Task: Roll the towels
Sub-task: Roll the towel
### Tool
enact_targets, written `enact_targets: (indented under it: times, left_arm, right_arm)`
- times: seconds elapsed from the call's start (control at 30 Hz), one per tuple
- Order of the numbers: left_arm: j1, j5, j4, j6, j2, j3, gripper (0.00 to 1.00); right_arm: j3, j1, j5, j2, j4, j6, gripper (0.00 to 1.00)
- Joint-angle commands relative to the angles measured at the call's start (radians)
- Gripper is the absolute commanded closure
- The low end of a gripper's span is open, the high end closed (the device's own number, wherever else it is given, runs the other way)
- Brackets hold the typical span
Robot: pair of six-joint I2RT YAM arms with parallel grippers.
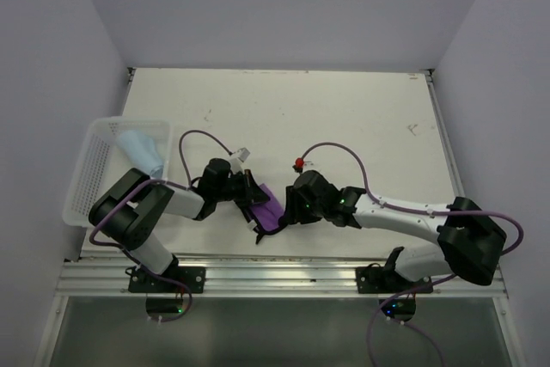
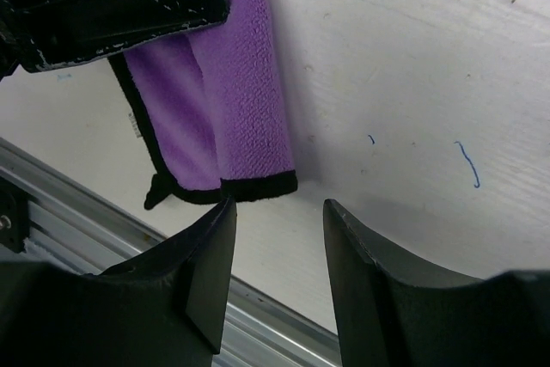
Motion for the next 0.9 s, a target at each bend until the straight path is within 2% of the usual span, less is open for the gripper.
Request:
enact_targets:
  times: [0.0, 0.53, 0.87]
  left_arm:
    - [0.006, -0.141, -0.131, 0.053, 0.024, -0.045, 0.94]
    - [0.006, -0.141, -0.136, 0.056, 0.004, -0.057, 0.94]
    - [0.006, -0.141, -0.14, 0.056, 0.0, -0.054, 0.94]
  right_arm:
    - [-0.022, -0.015, -0.084, 0.016, 0.124, 0.052, 0.51]
    - [-0.025, -0.067, -0.081, 0.01, 0.132, 0.07, 0.51]
    - [-0.011, -0.092, -0.15, 0.099, 0.204, 0.075, 0.51]
